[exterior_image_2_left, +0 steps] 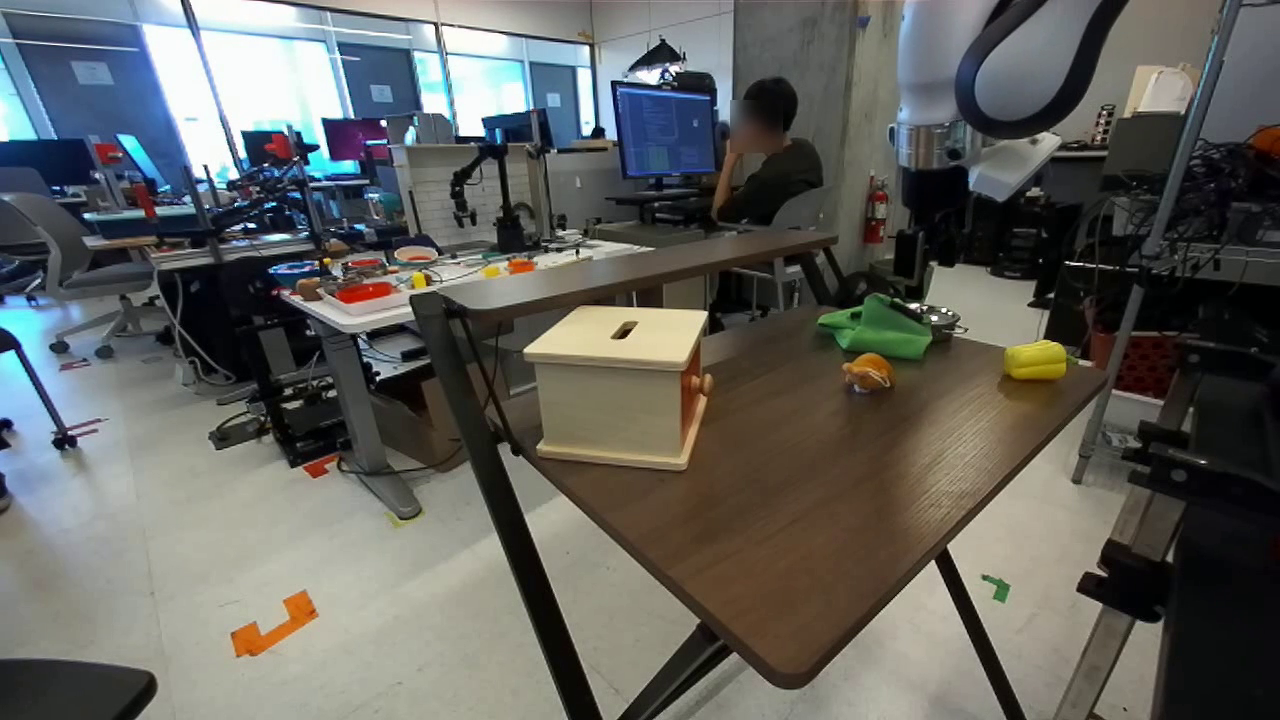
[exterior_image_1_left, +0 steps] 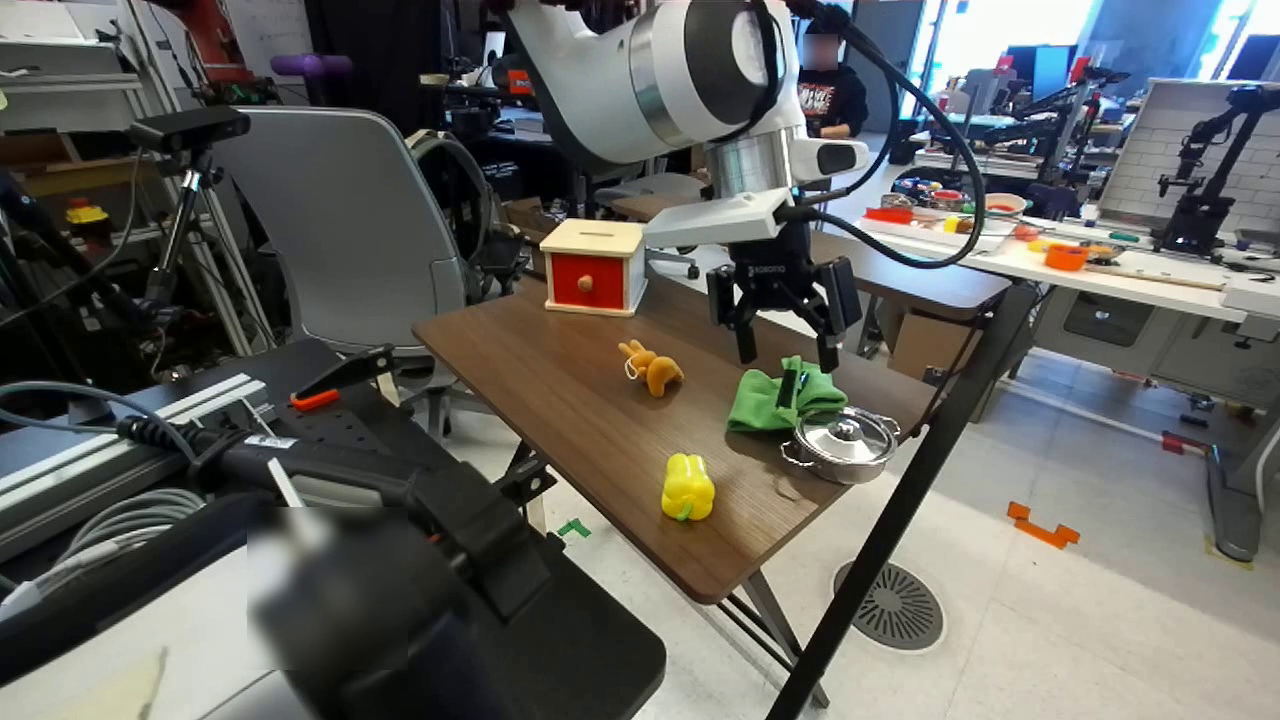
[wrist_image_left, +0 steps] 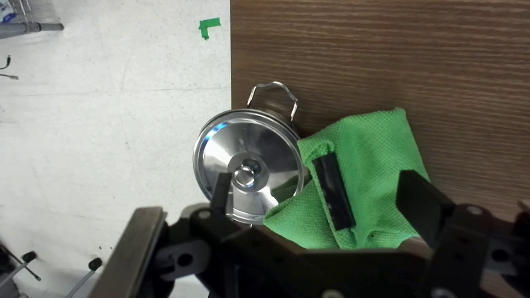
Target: Unfold the green towel
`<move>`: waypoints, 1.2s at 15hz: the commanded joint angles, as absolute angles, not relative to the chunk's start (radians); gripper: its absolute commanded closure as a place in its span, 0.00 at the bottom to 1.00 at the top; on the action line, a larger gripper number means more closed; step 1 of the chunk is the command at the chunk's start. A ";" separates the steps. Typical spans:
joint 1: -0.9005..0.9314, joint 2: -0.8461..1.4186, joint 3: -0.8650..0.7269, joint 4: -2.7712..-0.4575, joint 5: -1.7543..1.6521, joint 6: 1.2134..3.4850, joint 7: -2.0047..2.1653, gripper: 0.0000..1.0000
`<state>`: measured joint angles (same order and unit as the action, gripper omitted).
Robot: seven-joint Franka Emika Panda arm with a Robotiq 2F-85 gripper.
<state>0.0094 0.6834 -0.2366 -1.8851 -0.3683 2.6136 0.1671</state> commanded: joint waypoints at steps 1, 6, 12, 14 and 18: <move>0.017 0.748 -0.247 -1.812 -0.362 2.617 0.159 0.00; 0.015 0.797 -0.236 -1.751 -0.348 2.605 0.147 0.25; 0.018 0.826 -0.235 -1.720 -0.348 2.601 0.141 0.69; 0.016 0.829 -0.235 -1.718 -0.348 2.601 0.138 0.84; 0.012 0.800 -0.230 -1.740 -0.339 2.601 0.136 1.00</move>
